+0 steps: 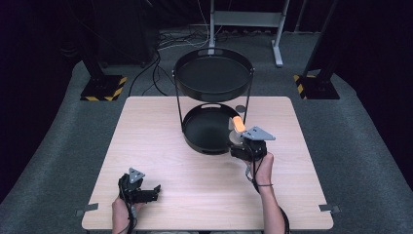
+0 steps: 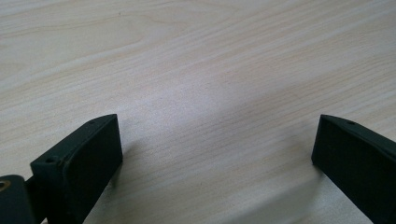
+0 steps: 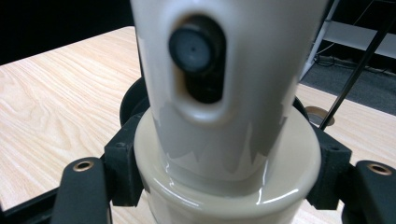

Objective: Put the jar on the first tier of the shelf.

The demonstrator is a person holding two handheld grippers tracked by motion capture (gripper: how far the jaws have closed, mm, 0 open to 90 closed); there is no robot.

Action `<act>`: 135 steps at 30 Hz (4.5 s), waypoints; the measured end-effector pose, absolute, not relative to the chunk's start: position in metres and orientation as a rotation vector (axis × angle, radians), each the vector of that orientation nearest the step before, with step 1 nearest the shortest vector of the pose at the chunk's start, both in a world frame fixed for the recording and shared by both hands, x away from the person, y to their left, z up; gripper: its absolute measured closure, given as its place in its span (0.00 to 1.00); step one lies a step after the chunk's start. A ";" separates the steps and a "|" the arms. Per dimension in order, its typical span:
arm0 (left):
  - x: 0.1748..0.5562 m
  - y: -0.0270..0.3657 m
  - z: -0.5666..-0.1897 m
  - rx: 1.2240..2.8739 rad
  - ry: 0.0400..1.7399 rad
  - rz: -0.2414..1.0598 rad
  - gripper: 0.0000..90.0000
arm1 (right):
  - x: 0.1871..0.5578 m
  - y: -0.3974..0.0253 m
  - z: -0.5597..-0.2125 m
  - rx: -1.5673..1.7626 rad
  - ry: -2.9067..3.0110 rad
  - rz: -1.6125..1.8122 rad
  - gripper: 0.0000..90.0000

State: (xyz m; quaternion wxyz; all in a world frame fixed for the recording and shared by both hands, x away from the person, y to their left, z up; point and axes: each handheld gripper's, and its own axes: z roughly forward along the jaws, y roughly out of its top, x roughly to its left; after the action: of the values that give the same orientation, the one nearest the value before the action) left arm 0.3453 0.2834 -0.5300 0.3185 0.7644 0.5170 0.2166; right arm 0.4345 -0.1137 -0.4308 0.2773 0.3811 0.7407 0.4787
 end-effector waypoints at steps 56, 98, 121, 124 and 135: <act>0.345 0.283 -0.530 2.007 1.360 0.570 0.02 | 0.488 -0.094 -0.410 1.013 2.016 1.279 0.33; 0.345 0.283 -0.530 2.008 1.358 0.570 0.02 | 0.521 -0.075 -0.436 1.059 2.027 1.293 0.33; 0.345 0.283 -0.530 2.010 1.357 0.571 0.02 | 0.535 -0.070 -0.451 1.066 1.974 1.326 0.33; 0.345 0.283 -0.530 2.010 1.357 0.571 0.02 | 0.537 -0.068 -0.454 1.075 1.982 1.328 0.33; 0.345 0.283 -0.530 2.010 1.357 0.571 0.02 | 0.545 -0.059 -0.465 1.090 2.013 1.326 0.33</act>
State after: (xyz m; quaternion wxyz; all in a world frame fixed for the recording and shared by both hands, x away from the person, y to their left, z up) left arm 0.3450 0.2833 -0.5300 0.3194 0.7645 0.5162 0.2171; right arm 0.5448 -0.0592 -0.4646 0.2457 0.3996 0.7375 0.4858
